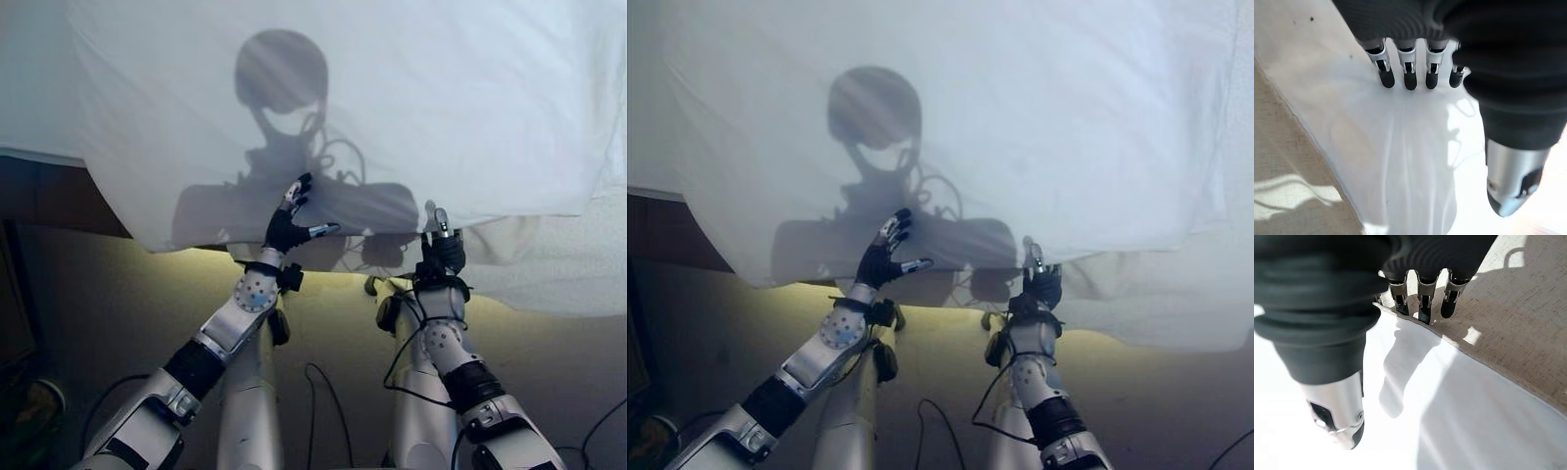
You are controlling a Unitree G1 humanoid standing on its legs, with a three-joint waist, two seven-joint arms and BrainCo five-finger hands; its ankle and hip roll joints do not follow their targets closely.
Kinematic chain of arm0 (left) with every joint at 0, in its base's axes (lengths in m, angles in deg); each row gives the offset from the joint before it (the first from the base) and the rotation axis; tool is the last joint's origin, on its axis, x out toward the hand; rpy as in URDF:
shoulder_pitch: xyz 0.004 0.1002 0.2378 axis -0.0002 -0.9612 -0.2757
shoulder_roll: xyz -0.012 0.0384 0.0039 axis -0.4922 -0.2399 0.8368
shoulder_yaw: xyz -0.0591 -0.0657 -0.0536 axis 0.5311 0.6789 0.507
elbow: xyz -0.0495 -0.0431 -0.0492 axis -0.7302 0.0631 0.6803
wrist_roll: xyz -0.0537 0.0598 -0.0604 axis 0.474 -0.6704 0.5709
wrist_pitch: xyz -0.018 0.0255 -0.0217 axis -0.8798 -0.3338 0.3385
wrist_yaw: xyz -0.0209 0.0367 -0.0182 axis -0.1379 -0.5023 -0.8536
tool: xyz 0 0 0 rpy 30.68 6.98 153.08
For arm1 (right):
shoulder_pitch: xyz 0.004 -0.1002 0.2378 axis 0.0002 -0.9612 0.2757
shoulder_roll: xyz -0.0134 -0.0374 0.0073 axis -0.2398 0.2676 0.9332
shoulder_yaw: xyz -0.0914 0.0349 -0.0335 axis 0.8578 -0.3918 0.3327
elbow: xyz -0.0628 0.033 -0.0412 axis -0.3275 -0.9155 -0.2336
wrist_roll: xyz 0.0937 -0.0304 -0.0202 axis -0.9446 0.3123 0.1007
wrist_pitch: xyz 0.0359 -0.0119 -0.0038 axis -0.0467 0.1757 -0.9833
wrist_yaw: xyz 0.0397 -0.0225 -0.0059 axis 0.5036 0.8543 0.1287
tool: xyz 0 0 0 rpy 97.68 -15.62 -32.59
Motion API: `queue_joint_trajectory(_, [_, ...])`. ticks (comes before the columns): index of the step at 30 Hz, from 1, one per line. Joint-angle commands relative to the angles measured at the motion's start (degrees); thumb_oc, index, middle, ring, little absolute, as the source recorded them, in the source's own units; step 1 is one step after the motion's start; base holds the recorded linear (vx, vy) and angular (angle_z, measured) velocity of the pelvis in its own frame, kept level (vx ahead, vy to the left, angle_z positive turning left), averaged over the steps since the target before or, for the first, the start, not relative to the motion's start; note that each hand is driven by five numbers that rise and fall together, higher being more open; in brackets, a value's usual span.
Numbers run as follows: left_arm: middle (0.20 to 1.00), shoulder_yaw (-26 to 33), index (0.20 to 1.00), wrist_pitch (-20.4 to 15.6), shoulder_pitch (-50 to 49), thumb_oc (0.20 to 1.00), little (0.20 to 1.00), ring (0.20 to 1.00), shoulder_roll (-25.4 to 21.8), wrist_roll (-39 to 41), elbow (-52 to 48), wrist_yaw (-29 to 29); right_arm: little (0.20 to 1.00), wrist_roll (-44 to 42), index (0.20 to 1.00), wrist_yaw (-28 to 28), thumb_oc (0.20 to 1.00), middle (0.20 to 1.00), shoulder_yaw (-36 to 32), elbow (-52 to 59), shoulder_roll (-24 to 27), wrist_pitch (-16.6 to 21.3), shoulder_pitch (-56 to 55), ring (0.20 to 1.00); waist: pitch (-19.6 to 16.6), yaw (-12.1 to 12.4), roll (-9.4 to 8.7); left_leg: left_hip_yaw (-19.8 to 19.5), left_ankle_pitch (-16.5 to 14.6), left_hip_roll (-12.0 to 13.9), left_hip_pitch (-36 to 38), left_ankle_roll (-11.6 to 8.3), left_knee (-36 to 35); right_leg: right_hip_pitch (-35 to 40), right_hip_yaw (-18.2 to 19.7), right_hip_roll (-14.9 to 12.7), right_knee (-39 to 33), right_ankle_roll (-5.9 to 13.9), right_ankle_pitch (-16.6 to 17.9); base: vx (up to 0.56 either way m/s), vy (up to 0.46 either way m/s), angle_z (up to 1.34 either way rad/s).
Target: Make the bed
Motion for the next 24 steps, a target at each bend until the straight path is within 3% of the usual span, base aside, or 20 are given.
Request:
queue_joint_trajectory(1, [1.0,-0.4,1.0,-2.6,0.7,1.0,1.0,1.0,0.2,-2.4,-5.2,1.6,1.0,0.7,1.0,-2.8,1.0,1.0,-5.8,4.9,4.8,5.7,4.6,1.0,-1.6,1.0,0.86,2.4,-9.4,0.1,1.6,-1.44,6.4,0.3,-2.1,-1.8,-4.7,6.04,6.1,0.0,0.0,0.0])
queue_joint_trajectory(5, [1.0,-0.5,1.0,-2.5,0.7,1.0,1.0,1.0,0.1,-2.8,-5.5,2.3,1.0,-1.9,1.0,-4.8,1.0,1.0,-6.8,4.5,5.6,6.2,6.3,1.0,-1.6,1.1,1.1,2.3,-9.5,-0.1,1.5,-1.36,6.4,0.1,-2.3,-1.9,-4.4,6.1,6.1,0.0,0.0,0.0])
queue_joint_trajectory(8, [1.0,-0.2,1.0,-2.9,0.3,1.0,1.0,1.0,-0.1,-2.4,-5.9,3.2,1.0,-6.0,1.0,-9.0,1.0,1.0,-7.8,5.9,6.8,6.7,7.8,1.0,-1.6,1.3,1.22,2.4,-9.6,-0.1,1.4,-1.4,6.4,0.1,-2.3,-1.9,-4.5,6.27,6.1,0.0,0.0,0.0])
queue_joint_trajectory(9, [1.0,0.0,1.0,-2.9,0.0,1.0,1.0,1.0,-0.4,-2.4,-6.0,4.2,1.0,-10.3,1.0,-13.2,1.0,1.0,-8.2,7.4,7.2,6.9,8.3,1.0,-1.6,1.3,1.27,2.6,-9.6,-0.1,1.3,-1.41,6.5,0.0,-2.4,-1.8,-4.4,6.23,6.1,0.0,0.0,0.0])
queue_joint_trajectory(15, [1.0,0.7,1.0,-3.3,-0.9,1.0,1.0,1.0,-1.1,-1.2,-6.1,6.4,1.0,-16.7,1.0,-20.8,1.0,1.0,-7.9,11.9,8.5,7.4,9.0,1.0,-1.6,1.5,1.24,2.6,-9.8,-0.1,1.3,-1.32,6.8,-0.1,-2.4,-1.7,-4.1,6.11,5.9,0.0,0.008,-0.01])
queue_joint_trajectory(24, [1.0,1.0,1.0,-3.5,-1.6,1.0,1.0,1.0,-1.5,-0.4,-6.4,8.0,1.0,-18.3,1.0,-24.0,1.0,1.0,-7.1,16.9,8.8,7.2,8.9,1.0,-1.6,1.2,1.11,2.8,-10.0,-0.1,1.4,-1.26,7.0,-0.2,-2.6,-1.9,-3.8,6.23,6.0,0.0,0.004,-0.01])
